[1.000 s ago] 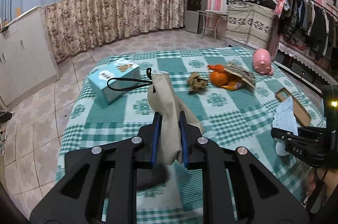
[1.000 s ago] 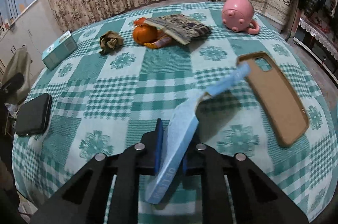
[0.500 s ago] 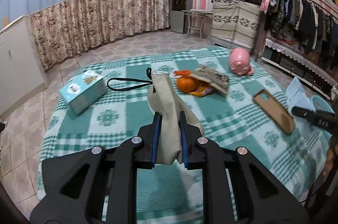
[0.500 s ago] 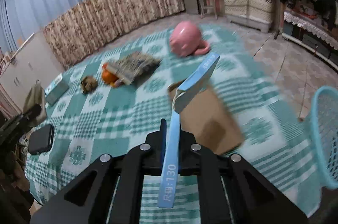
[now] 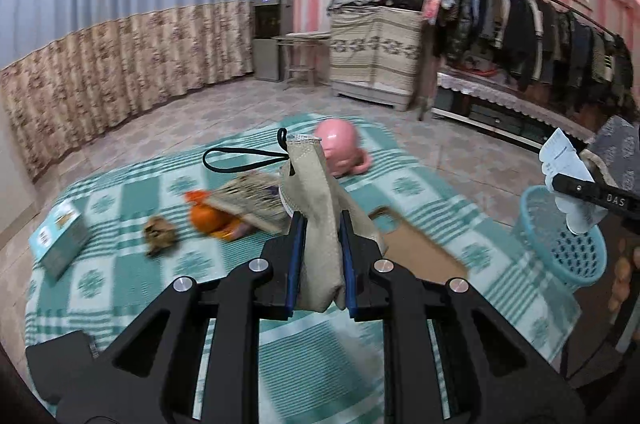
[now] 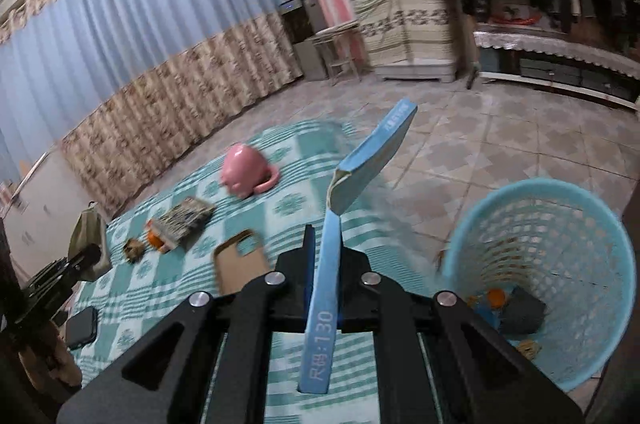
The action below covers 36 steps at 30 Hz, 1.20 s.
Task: Collect trash
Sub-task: 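Carry the beige bag and paper card over the blue basket with both tools, then open the left tool to drop the beige bag while the right tool releases the card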
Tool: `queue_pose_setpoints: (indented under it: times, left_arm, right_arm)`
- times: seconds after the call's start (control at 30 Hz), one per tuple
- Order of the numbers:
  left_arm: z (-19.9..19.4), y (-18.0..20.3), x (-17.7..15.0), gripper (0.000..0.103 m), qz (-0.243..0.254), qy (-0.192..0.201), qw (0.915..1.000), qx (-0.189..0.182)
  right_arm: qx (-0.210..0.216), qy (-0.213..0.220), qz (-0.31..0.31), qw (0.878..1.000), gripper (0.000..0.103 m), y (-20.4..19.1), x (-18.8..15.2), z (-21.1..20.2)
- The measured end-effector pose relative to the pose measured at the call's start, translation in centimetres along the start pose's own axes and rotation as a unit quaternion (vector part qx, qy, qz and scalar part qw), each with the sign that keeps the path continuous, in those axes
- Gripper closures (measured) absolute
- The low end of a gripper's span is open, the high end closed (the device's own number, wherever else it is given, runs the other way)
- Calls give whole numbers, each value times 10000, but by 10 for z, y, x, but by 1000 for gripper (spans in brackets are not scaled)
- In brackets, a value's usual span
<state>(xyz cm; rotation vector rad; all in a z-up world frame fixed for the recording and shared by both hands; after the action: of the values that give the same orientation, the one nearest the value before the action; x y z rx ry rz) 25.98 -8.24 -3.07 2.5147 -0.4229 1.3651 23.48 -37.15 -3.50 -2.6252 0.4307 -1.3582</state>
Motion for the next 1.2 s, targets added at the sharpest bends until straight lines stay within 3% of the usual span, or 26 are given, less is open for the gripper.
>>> queue_pose_setpoints:
  times: [0.33, 0.7, 1.2]
  left_arm:
    - [49, 107, 20, 87, 443, -50, 9970, -627]
    - [92, 221, 19, 87, 831, -181, 9872, -1350]
    - [131, 318, -9, 86, 1223, -537, 9725, -1910]
  right_arm:
    - [-896, 361, 210, 9951, 95, 84, 18, -23]
    - [-1269, 369, 934, 9868, 95, 181, 9, -40]
    - [-1644, 363, 1063, 9800, 95, 228, -3, -51]
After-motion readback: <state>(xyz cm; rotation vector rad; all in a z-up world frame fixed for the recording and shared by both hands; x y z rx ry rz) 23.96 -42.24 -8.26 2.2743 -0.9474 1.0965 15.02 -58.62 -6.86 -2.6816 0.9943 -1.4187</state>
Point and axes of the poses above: each gripper's, at about its wrist camera, not at the fingertips, and z roughly the way its jaws point, y to its right, x to its top, the point moved 9 cm from there along z, roughly the way its jaws point, and after that the axes turned 6 degrees about -x, right-handed, at the moved point
